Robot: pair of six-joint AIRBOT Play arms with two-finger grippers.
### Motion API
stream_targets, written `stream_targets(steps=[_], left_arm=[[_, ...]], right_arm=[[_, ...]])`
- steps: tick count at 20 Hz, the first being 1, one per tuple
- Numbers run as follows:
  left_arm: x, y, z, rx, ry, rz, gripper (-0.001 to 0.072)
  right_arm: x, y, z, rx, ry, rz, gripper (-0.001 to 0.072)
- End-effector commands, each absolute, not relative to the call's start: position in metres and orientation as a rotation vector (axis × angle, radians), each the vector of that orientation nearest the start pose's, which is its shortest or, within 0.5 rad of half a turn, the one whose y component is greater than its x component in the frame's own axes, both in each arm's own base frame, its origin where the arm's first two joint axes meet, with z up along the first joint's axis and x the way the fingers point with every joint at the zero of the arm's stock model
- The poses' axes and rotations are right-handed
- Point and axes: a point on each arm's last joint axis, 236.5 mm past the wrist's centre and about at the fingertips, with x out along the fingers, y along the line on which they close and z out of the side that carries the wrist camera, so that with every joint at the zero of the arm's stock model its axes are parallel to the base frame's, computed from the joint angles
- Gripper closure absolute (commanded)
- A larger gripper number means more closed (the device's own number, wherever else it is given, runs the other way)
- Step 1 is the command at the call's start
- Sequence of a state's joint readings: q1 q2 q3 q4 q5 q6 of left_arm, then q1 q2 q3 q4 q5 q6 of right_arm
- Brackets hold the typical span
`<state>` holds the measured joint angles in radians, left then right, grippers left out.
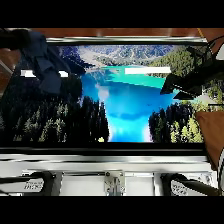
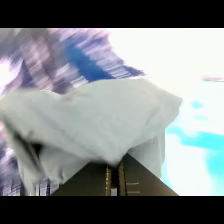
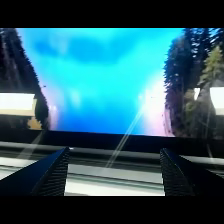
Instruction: Fold the shirts.
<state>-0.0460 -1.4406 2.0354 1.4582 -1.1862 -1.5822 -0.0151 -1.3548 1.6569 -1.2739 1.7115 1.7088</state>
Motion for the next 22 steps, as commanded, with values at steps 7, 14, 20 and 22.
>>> stream_targets(steps=[7,14,20,22], left_arm=[[0.319,-0.244,0.264,0.13,0.782,-0.639,0.0673],[0.245,-0.381,0.105,-0.068,1.058,-0.908,0.0669],[0.279,-0.314,0.112,-0.074,1.172,-0.76,-0.0011],[0.302,-0.239,0.124,-0.086,1.184,-0.615,-0.001]], right_arm=[[0.323,0.061,0.179,0.155,1.297,0.257,0.0024],[0.269,0.055,0.124,0.126,1.415,0.252,0.0024],[0.269,0.079,0.06,0.251,1.437,0.299,0.0024],[0.275,0.078,0.057,0.225,1.406,0.312,0.0024]])
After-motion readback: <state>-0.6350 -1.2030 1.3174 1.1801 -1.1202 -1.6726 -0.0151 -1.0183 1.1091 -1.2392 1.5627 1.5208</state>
